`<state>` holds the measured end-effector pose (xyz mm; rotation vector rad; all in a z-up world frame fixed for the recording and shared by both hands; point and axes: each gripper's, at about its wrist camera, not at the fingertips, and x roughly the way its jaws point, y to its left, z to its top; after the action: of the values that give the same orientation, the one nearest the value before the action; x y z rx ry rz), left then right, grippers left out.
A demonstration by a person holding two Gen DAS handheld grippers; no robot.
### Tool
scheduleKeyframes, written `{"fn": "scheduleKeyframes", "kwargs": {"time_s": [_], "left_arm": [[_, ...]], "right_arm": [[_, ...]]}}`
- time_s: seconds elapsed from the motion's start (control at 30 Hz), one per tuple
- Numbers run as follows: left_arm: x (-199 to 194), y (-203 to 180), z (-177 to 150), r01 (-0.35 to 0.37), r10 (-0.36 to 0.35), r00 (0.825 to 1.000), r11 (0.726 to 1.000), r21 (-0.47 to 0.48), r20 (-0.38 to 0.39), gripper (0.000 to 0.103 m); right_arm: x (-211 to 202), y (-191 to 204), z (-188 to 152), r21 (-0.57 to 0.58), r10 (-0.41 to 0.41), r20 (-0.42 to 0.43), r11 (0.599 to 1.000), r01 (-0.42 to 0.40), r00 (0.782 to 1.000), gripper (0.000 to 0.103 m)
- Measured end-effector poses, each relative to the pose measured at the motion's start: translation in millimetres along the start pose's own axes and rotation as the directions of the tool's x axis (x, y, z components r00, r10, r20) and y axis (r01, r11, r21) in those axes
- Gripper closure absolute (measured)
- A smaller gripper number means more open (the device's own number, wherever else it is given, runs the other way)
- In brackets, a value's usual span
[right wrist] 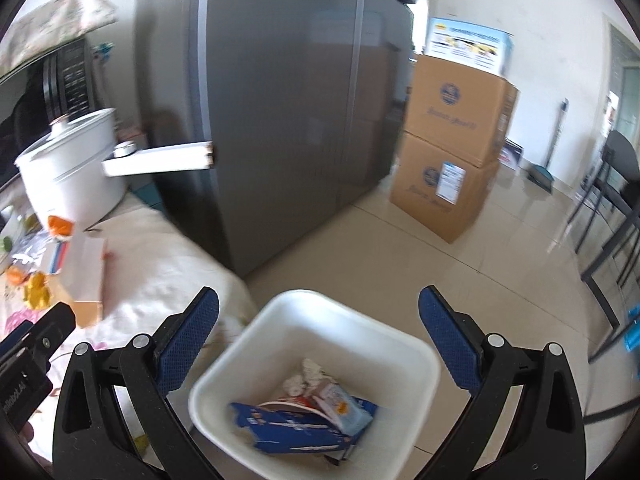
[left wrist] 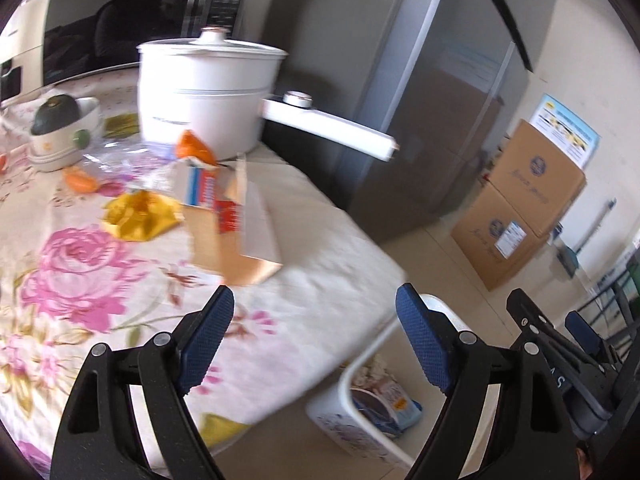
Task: Collect trash
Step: 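Move both tools back over the table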
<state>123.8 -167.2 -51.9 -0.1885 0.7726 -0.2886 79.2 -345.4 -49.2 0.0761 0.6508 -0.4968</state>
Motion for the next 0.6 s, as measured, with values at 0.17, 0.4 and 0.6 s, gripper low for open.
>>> {"fn": "scheduleKeyframes", "kwargs": {"time_s": [0.17, 0.4, 0.6], "left_arm": [[-9, 33, 7, -0.046, 0.046, 0.999, 0.998, -0.046, 0.007, 0.022], [-21, 70, 10, -0.103, 0.105, 0.994, 0.991, -0.083, 0.020, 0.022], [-28, 107, 13, -0.149, 0.153, 0.988, 0.980, -0.132, 0.016, 0.022]], "right_arm": [[-6, 34, 3, -0.042, 0.039, 0.015, 0.998, -0.038, 0.999, 0.007], [-9, 69, 6, -0.066, 0.094, 0.011, 0.993, -0.093, 0.996, 0.007], [-11, 108, 4, -0.104, 0.156, -0.001, 0.982, -0.155, 0.988, 0.007]]}}
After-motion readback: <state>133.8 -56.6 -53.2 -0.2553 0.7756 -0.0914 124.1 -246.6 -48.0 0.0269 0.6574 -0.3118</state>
